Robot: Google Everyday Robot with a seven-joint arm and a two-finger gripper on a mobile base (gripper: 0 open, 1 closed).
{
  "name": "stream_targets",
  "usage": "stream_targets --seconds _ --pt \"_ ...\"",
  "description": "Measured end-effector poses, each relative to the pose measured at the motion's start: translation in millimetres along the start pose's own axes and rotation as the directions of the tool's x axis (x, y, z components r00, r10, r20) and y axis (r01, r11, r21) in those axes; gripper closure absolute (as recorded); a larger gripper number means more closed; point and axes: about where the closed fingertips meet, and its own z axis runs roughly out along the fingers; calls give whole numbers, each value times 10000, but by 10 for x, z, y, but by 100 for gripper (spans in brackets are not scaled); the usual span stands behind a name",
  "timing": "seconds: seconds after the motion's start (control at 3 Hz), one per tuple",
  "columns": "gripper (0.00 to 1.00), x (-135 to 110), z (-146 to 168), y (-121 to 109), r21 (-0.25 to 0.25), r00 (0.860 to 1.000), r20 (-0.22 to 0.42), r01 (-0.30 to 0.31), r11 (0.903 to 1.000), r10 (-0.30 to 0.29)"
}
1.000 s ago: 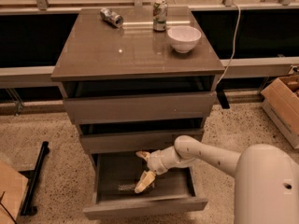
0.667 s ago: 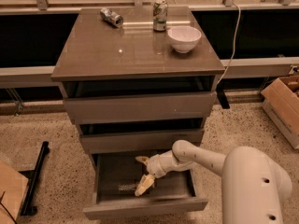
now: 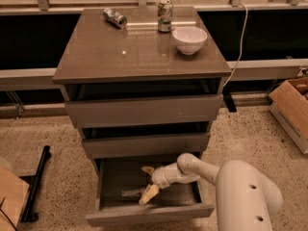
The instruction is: Pick water bottle from bottom drawer and place on counter
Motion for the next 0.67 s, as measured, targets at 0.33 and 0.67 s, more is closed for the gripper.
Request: stream_targets --seconds 0.33,0.67 --pt "0 181 126 -130 303 9997 160 -174 9994 170" --pt "0 295 237 -297 559 9991 345 -269 9981 250"
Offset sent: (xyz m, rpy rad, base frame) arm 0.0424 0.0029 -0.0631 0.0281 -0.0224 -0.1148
